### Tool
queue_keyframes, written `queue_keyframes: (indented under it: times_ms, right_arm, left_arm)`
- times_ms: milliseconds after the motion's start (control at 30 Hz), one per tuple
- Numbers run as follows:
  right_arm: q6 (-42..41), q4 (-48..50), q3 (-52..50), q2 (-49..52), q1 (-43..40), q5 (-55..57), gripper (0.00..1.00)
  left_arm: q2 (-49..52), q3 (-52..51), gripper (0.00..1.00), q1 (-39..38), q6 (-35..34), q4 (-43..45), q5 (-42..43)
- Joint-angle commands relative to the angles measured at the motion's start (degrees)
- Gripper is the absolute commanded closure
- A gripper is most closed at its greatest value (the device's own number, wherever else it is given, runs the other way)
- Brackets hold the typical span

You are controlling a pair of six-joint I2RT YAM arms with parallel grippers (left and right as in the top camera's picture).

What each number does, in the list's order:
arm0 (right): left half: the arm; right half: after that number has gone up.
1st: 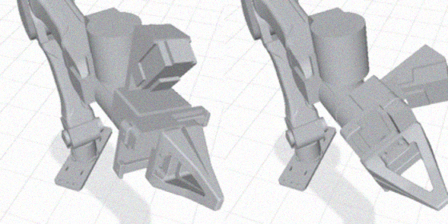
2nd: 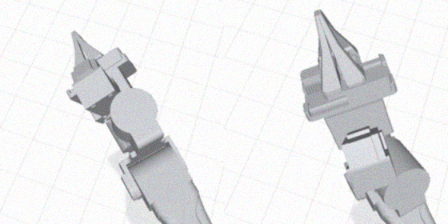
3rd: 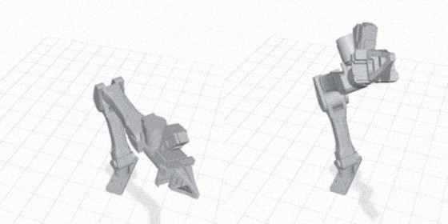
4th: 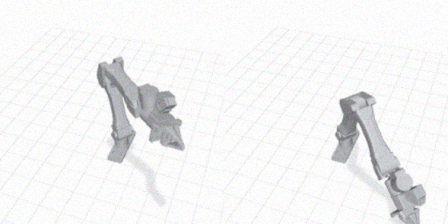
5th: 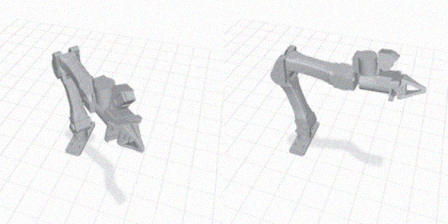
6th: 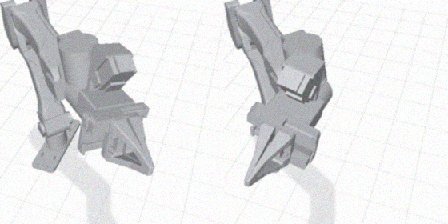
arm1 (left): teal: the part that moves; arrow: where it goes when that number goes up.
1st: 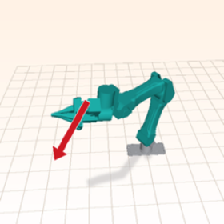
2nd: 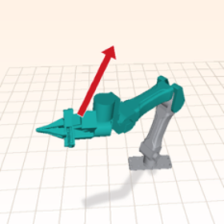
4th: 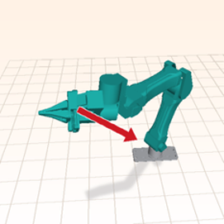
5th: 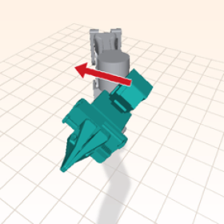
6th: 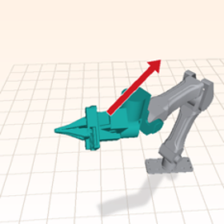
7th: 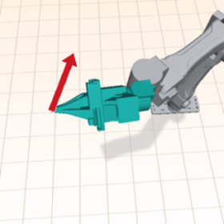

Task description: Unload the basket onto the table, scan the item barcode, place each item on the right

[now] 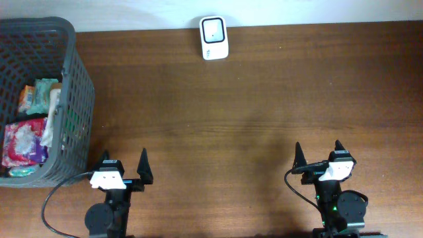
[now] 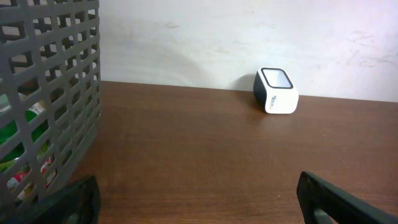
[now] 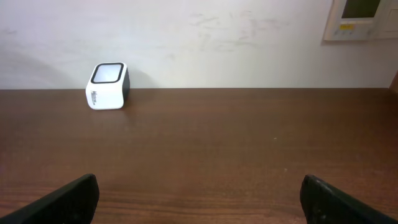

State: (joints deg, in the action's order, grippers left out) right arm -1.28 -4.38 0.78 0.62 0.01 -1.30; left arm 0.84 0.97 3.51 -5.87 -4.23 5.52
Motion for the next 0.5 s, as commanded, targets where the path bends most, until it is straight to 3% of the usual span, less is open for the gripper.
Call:
queue_keyframes:
  times_ms: [0, 367, 467]
  right_arm:
    - [-0.04, -0.15, -0.46, -0.09, 0.52, 0.5, 0.01]
    - [-0.04, -0.15, -0.46, -0.09, 0.52, 0.5, 0.01]
    - [-0.04, -0.15, -0.46, -0.09, 0.52, 0.5, 0.01]
  left_arm:
    - [-0.44, -0.46, 0.01, -0.02, -0.09, -0.04, -0.44]
    - [-0.44, -0.46, 0.01, -0.02, -0.09, -0.04, -0.44]
    - [-0.44, -0.44, 0.01, -0.02, -1.18, 6.08, 4.59]
